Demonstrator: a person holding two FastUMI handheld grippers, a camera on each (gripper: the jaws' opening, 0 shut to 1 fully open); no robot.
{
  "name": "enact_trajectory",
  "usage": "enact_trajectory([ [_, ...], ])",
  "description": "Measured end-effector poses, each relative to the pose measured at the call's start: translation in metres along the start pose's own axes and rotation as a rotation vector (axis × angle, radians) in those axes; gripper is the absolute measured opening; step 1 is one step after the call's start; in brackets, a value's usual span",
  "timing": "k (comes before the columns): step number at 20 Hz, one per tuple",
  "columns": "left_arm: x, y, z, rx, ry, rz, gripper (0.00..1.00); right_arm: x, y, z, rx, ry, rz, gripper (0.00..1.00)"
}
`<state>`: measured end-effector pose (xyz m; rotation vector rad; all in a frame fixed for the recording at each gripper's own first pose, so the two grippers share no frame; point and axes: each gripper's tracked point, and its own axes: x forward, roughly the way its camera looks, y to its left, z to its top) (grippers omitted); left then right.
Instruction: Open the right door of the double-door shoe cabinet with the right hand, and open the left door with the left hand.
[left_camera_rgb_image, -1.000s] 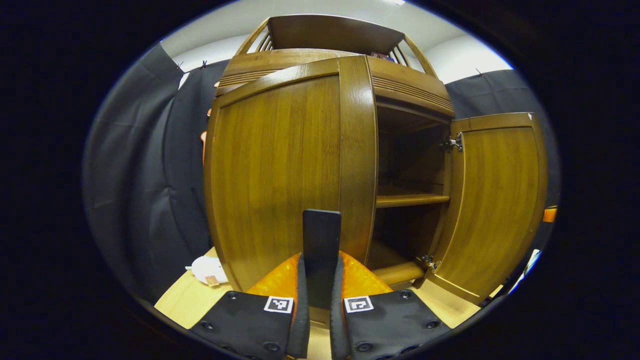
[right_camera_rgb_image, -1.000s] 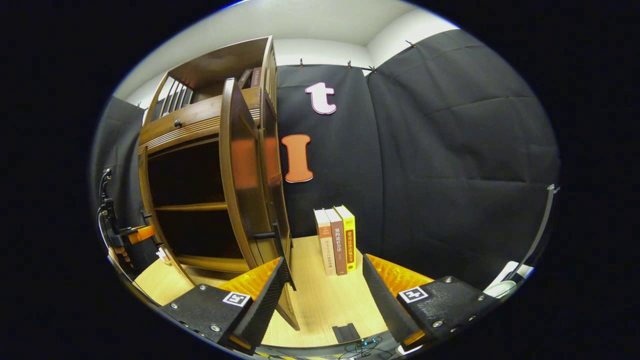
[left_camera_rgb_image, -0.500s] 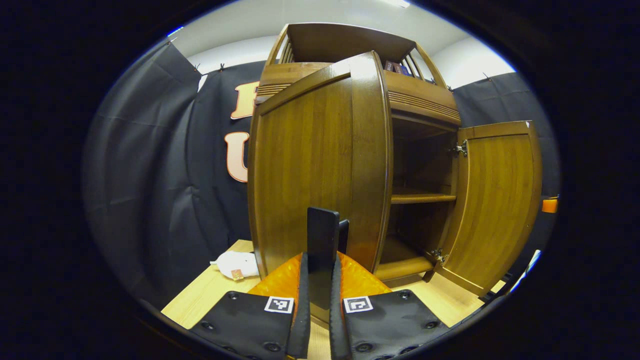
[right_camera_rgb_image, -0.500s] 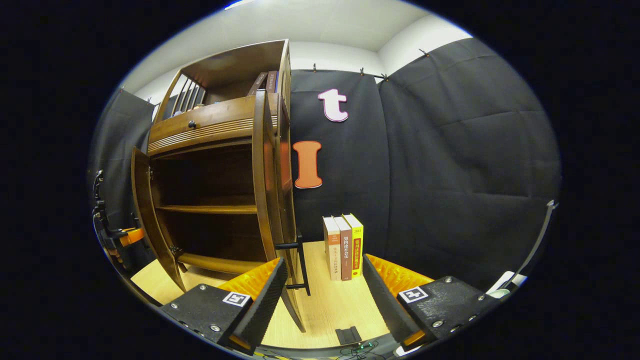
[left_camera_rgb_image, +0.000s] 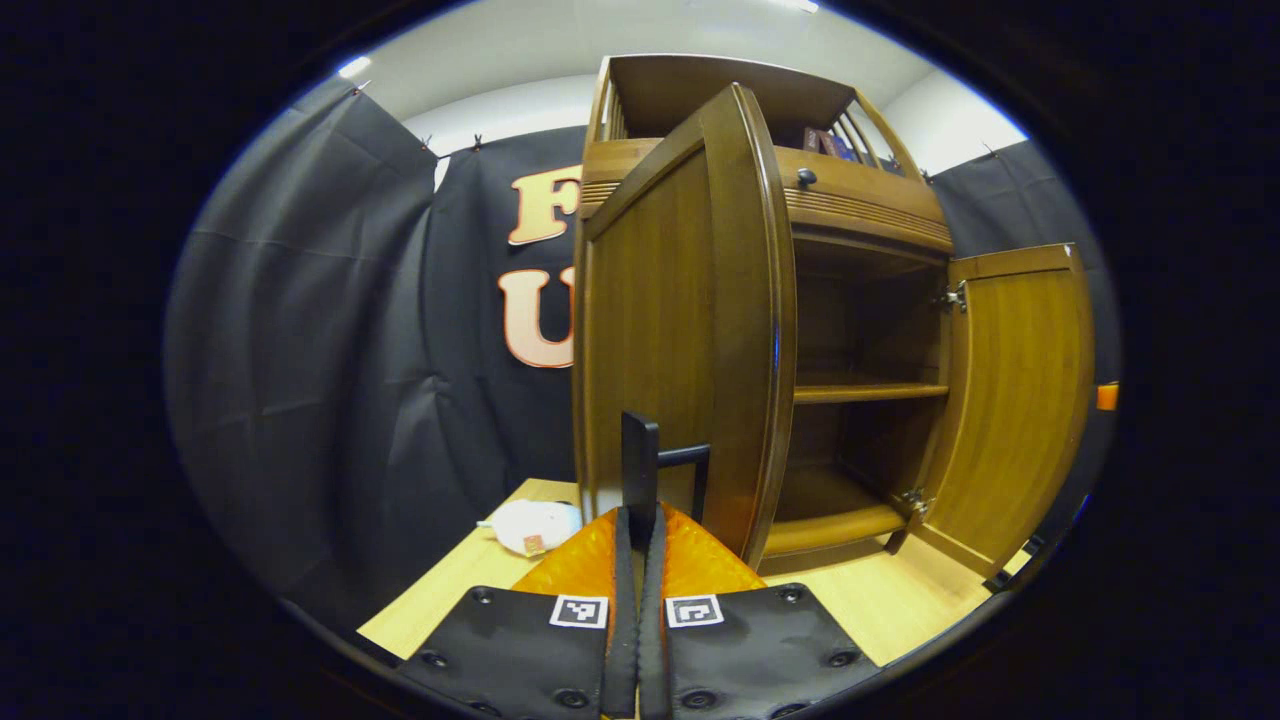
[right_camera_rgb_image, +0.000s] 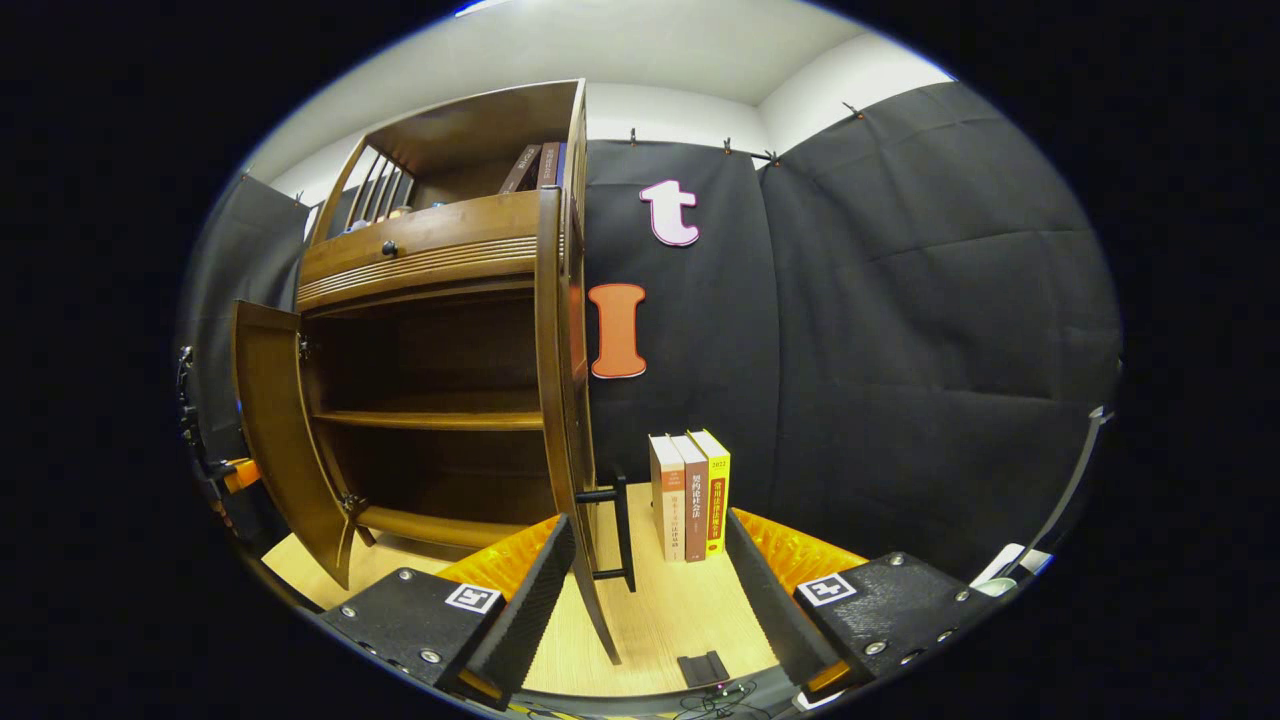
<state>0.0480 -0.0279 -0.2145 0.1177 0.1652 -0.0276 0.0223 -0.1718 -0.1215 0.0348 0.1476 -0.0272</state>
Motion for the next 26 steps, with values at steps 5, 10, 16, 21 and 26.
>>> enact_trajectory([
  [5,-0.002,0.02,-0.001,-0.008,0.025,-0.057,0.05,-0.01,0.017,0.006,-0.001,-0.023,-0.044,0.92],
  [10,-0.007,0.052,0.0,-0.003,0.028,-0.087,0.05,-0.017,0.052,0.018,-0.006,-0.054,-0.068,0.92],
  [16,-0.005,0.092,0.0,-0.03,0.03,-0.119,0.07,-0.029,0.103,0.019,-0.013,-0.063,-0.068,0.99],
  [21,-0.003,0.111,-0.001,-0.022,0.03,-0.153,0.07,-0.033,0.138,0.024,-0.012,-0.063,-0.059,0.92],
  [26,0.0,0.123,-0.003,-0.038,0.033,-0.168,0.07,-0.037,0.165,0.019,-0.018,-0.052,-0.053,0.99],
])
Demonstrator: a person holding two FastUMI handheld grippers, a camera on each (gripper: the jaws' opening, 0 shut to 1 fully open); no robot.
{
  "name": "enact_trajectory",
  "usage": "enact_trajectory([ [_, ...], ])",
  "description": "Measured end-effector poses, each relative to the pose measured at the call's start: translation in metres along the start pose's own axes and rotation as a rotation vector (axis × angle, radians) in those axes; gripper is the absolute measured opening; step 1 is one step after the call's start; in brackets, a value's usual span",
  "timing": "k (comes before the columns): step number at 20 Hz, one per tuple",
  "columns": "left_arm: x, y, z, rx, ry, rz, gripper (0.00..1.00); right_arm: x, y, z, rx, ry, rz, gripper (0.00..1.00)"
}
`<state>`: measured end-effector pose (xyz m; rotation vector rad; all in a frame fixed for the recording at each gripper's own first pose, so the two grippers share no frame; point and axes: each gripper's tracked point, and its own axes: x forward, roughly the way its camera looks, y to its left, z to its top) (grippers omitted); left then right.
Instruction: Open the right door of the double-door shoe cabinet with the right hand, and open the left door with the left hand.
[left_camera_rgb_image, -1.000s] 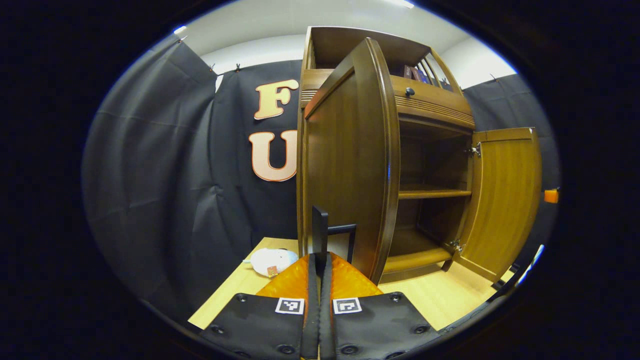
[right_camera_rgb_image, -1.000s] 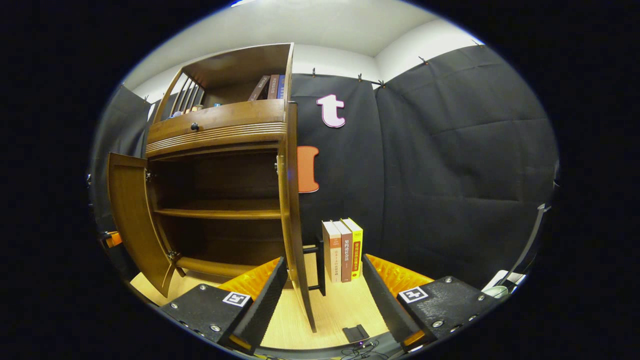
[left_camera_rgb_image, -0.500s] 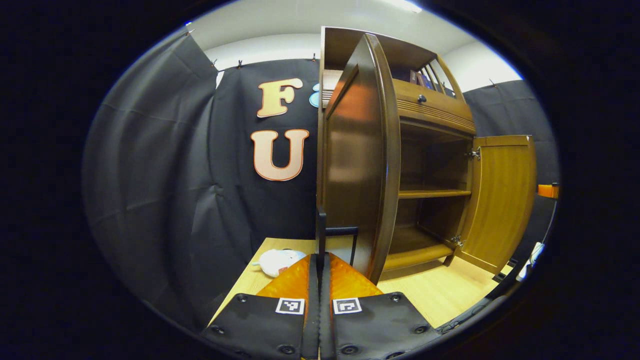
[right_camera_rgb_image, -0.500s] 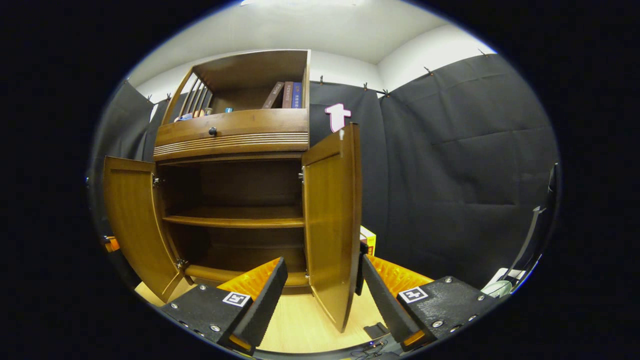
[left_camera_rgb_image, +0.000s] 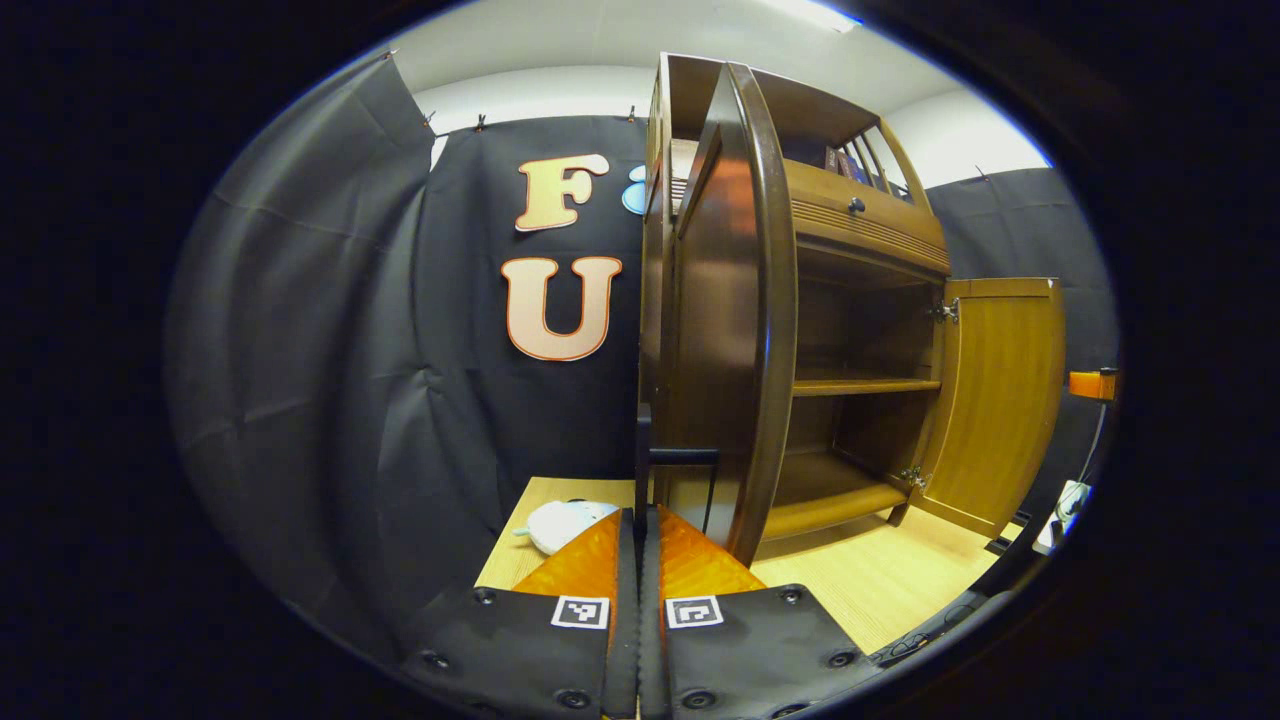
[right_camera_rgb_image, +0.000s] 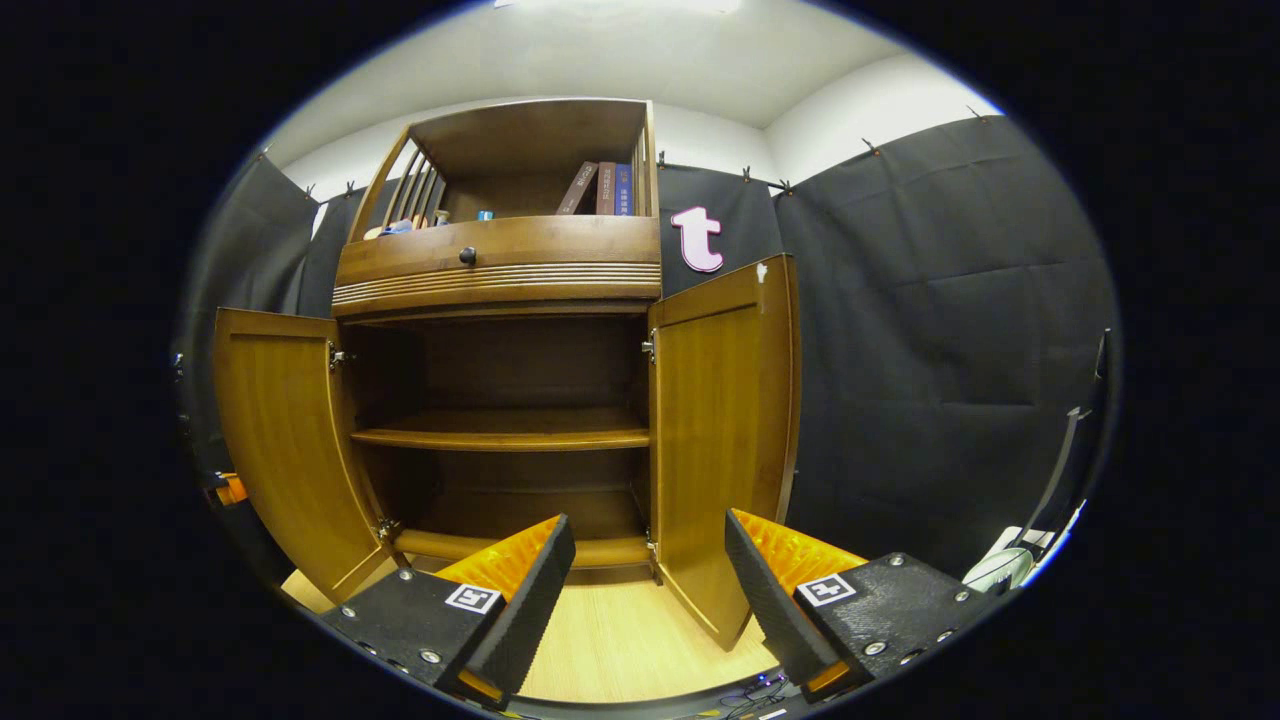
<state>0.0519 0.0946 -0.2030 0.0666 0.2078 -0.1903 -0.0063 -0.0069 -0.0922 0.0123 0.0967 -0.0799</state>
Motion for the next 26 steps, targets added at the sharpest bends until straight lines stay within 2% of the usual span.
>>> enact_trajectory([
  [11,-0.004,0.0,0.001,0.014,0.014,-0.03,0.07,-0.001,0.023,-0.011,-0.004,0.005,0.024,0.99],
  [17,-0.013,0.004,0.017,-0.009,0.03,0.04,0.07,0.007,0.027,-0.014,-0.008,0.018,0.038,0.99],
  [18,-0.017,0.003,0.023,-0.015,0.033,0.049,0.1,0.01,0.028,-0.013,-0.008,0.018,0.04,0.99],
  [19,-0.021,0.002,0.032,-0.015,0.031,0.06,0.07,0.011,0.028,-0.013,-0.008,0.019,0.043,0.99],
  [22,-0.035,-0.014,0.05,-0.02,0.046,0.099,0.07,0.016,0.025,-0.007,-0.008,0.025,0.051,0.99],
  [26,-0.053,-0.046,0.09,-0.013,0.007,0.105,0.07,0.019,0.022,0.01,-0.015,0.021,0.062,0.99],
])
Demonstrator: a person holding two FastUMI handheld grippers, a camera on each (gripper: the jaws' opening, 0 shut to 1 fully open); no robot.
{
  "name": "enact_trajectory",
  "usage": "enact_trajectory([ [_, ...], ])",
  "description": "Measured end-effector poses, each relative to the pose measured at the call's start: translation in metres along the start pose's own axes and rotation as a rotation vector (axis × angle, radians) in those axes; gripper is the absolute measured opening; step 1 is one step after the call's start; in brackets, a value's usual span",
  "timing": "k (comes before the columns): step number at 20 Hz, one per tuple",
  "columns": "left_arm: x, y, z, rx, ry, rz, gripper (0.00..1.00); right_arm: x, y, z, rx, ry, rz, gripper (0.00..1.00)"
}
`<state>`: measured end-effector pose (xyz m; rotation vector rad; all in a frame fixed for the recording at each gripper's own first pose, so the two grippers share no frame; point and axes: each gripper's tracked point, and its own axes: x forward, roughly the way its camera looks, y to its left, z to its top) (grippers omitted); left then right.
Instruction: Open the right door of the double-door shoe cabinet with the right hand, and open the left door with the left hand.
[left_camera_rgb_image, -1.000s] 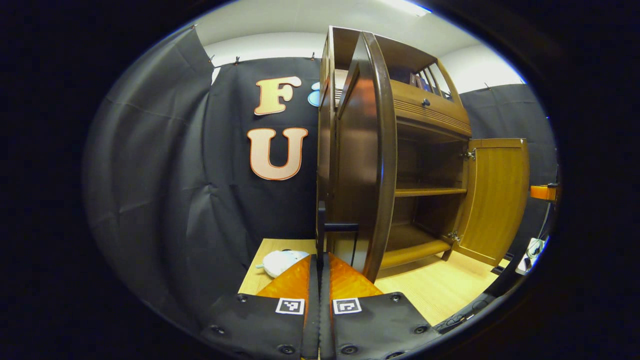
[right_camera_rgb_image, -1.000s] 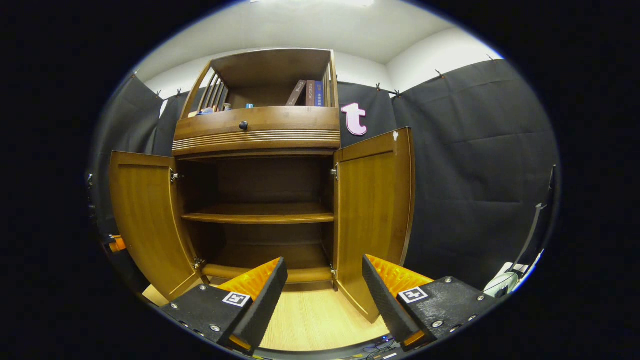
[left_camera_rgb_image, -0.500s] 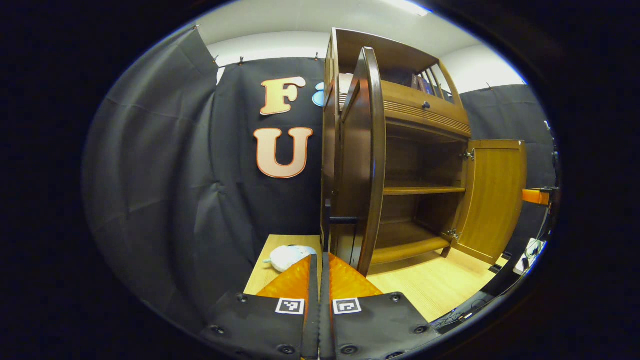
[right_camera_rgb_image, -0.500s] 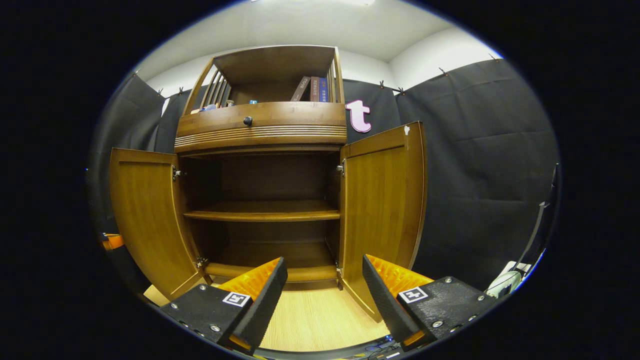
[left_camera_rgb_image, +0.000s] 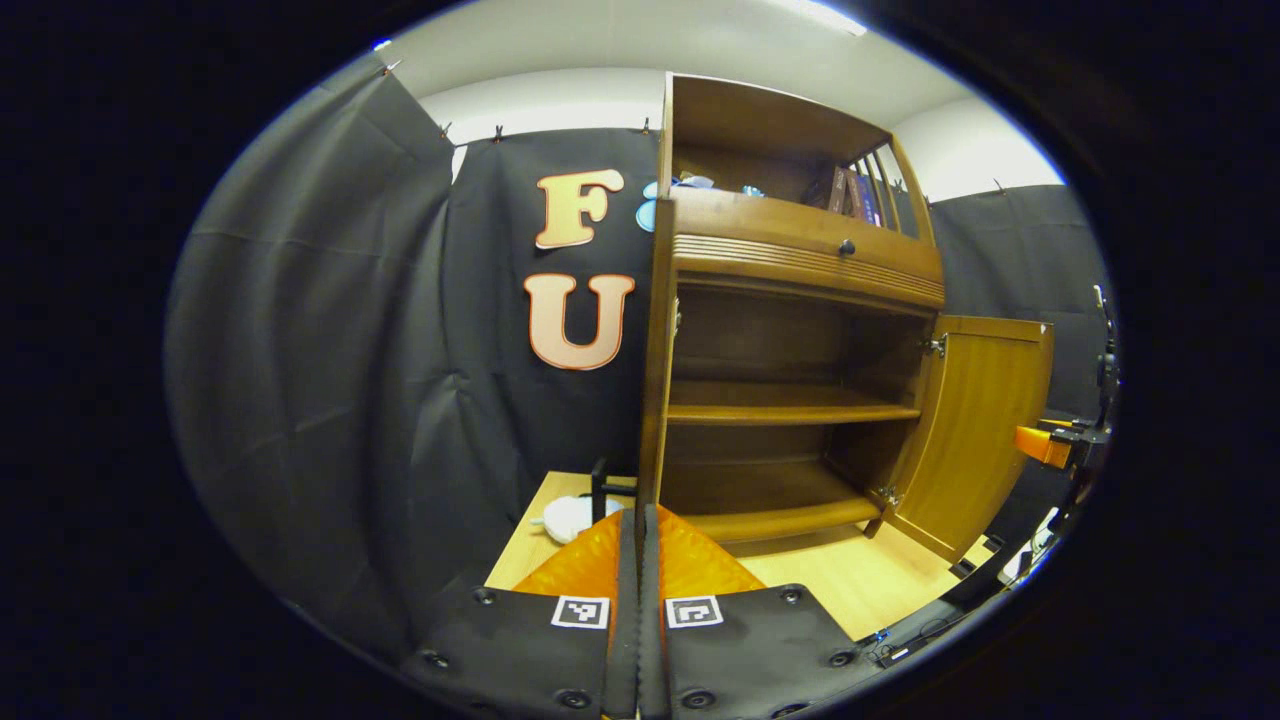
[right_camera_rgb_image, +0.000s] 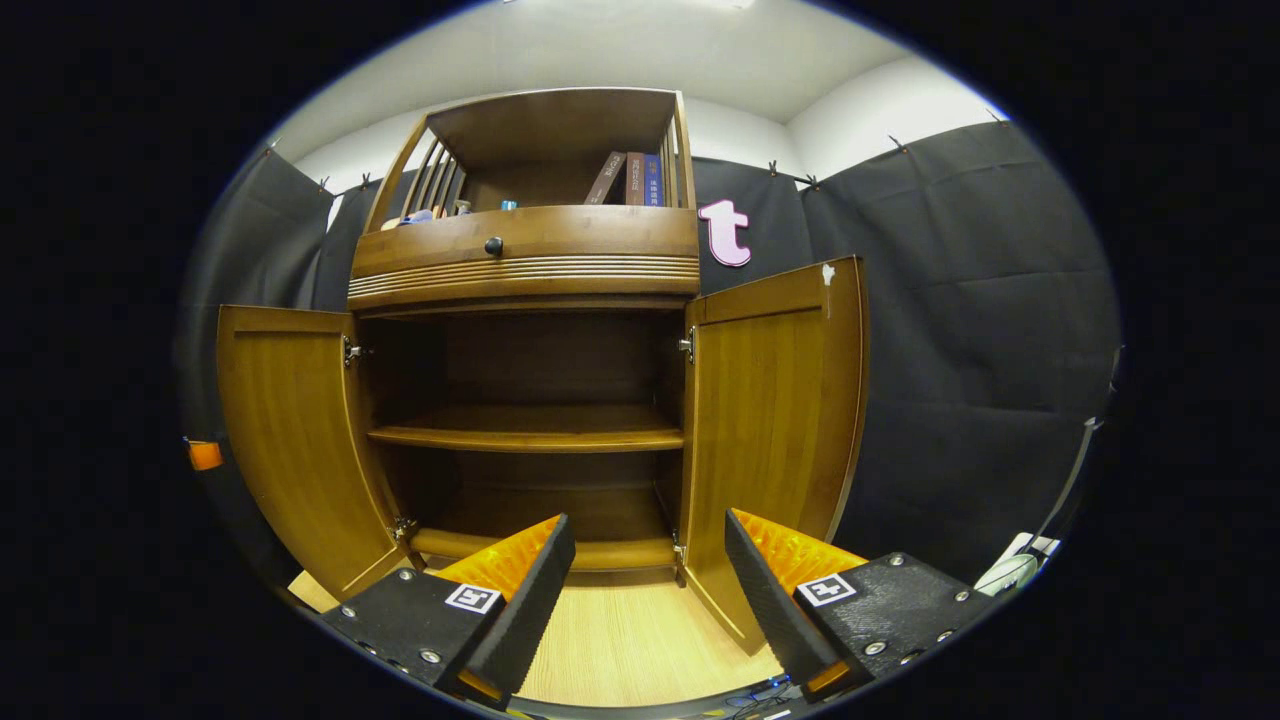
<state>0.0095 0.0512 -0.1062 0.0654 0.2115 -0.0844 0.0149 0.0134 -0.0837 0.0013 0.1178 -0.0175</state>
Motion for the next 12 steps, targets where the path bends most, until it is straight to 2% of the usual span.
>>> enact_trajectory([
  [3,0.0,-0.012,0.023,0.017,-0.026,0.018,0.08,0.001,-0.007,0.021,-0.007,-0.018,0.006,0.99],
  [4,-0.004,-0.019,0.026,0.014,-0.027,0.006,0.05,0.001,-0.01,0.027,-0.012,-0.028,0.007,0.99],
  [5,-0.006,-0.026,0.029,0.005,-0.026,0.0,0.08,0.001,-0.014,0.034,-0.018,-0.036,0.008,0.99],
  [7,-0.011,-0.034,0.038,-0.011,-0.037,-0.001,0.08,0.002,-0.022,0.044,-0.027,-0.047,0.008,0.99],
  [12,-0.006,-0.05,0.063,-0.006,-0.08,0.022,0.49,0.004,-0.041,0.066,-0.041,-0.068,0.011,0.99],
])
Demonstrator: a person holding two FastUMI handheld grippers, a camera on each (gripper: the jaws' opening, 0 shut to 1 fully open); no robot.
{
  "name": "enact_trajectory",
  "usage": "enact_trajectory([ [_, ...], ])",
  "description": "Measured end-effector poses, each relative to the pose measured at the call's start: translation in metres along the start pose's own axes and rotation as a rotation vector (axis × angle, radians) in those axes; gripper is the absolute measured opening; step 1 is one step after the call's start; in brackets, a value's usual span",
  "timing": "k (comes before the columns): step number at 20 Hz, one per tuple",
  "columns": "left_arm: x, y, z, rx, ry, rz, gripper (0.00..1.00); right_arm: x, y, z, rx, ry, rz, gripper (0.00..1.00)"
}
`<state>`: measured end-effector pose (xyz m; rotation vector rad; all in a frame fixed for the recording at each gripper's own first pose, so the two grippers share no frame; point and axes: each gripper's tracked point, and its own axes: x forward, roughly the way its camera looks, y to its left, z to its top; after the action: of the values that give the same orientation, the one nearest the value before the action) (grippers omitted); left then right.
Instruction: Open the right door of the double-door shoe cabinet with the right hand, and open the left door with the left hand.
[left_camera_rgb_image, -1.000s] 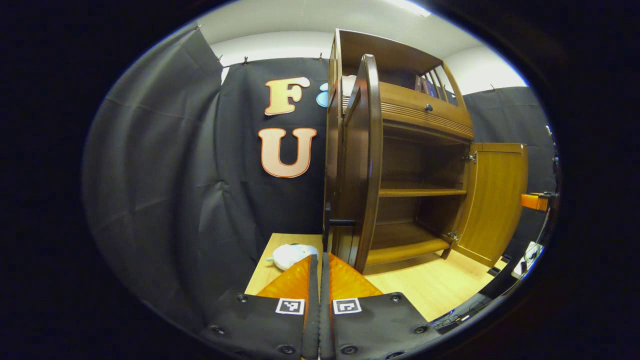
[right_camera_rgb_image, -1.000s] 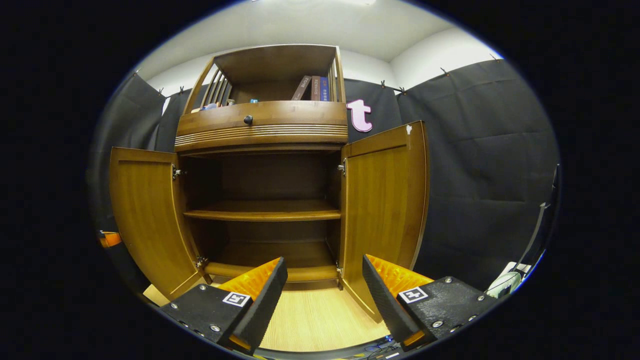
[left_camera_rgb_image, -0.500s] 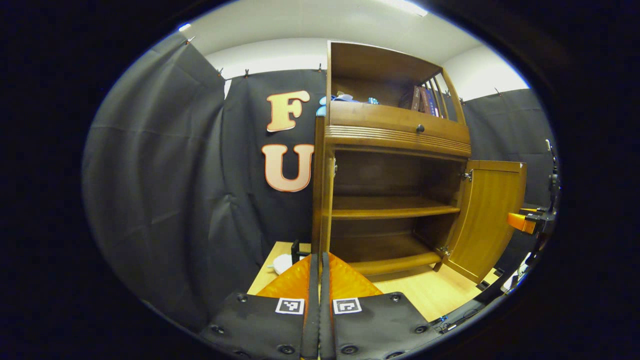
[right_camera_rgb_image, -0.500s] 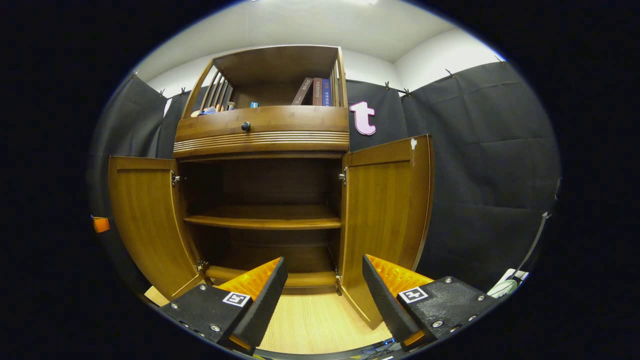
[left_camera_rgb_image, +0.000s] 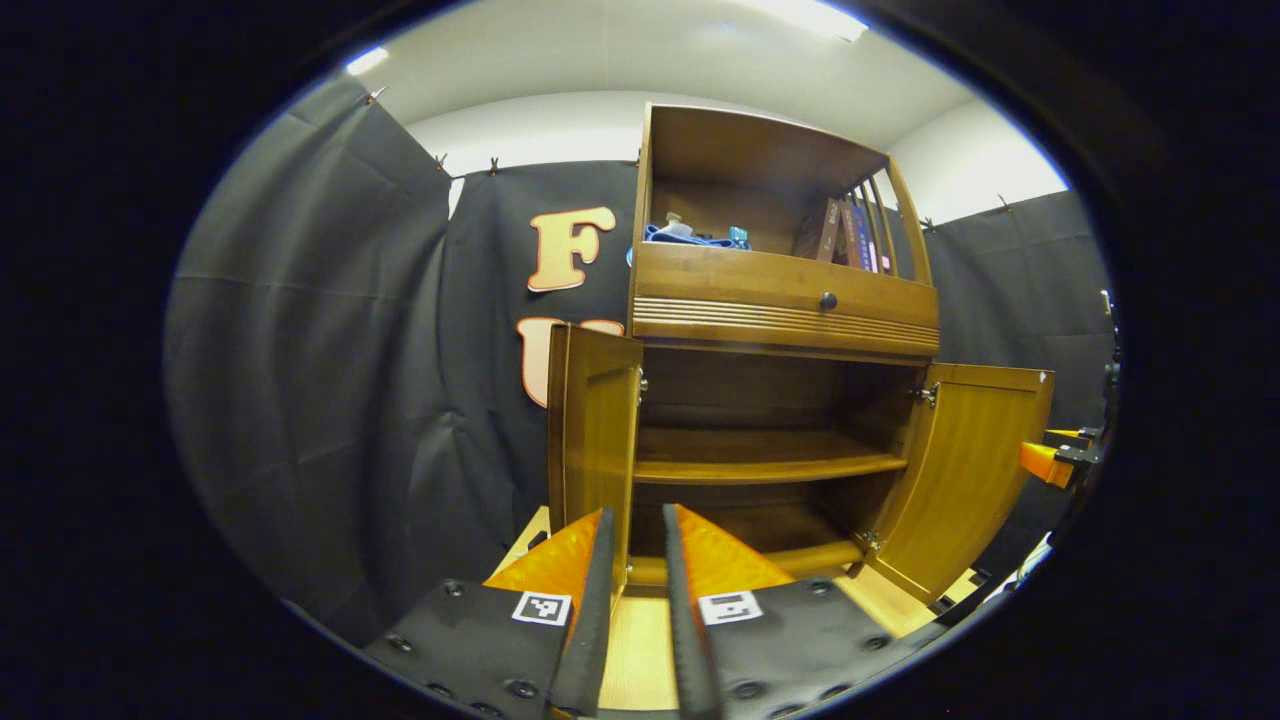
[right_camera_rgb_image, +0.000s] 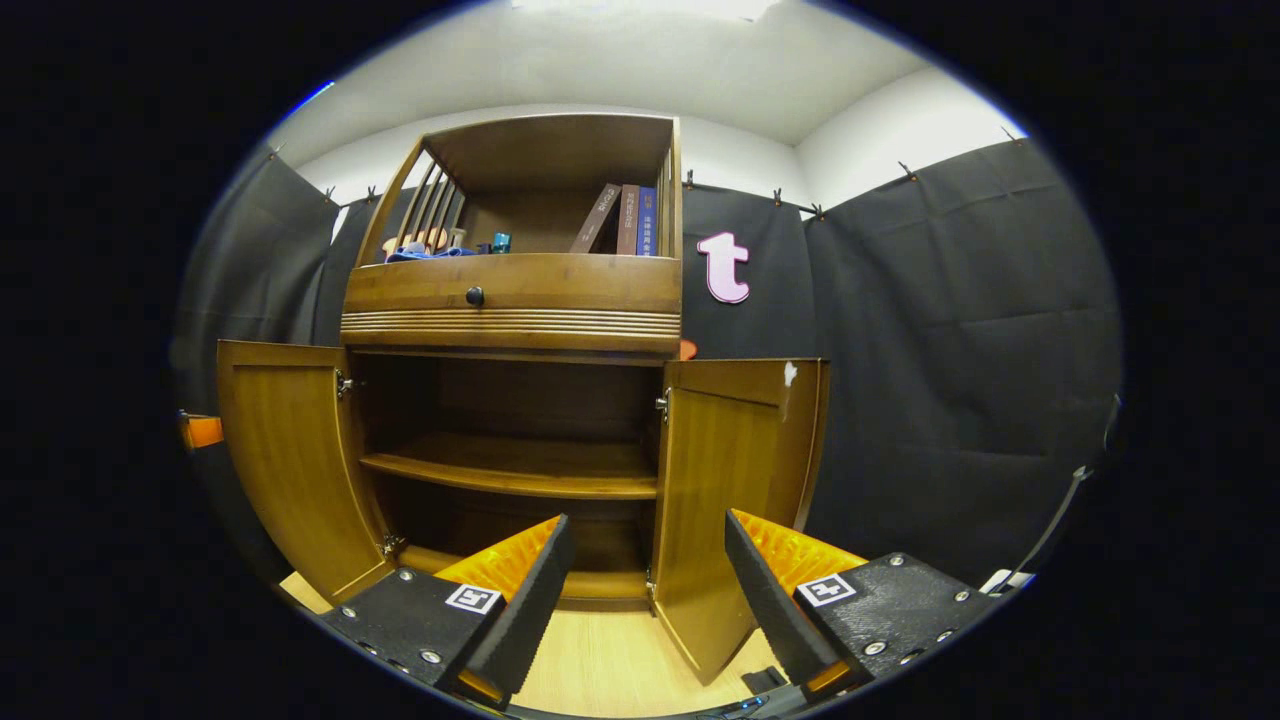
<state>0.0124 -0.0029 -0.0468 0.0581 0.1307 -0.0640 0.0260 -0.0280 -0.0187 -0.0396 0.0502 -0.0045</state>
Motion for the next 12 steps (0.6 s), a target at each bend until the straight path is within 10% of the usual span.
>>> enact_trajectory([
  [7,0.009,-0.031,0.026,0.01,-0.041,0.016,0.98,0.007,-0.031,0.007,-0.019,-0.002,-0.001,0.92],
  [12,0.003,-0.039,0.031,0.028,-0.061,0.081,0.94,0.008,-0.047,0.013,-0.008,-0.01,0.031,0.92],
])
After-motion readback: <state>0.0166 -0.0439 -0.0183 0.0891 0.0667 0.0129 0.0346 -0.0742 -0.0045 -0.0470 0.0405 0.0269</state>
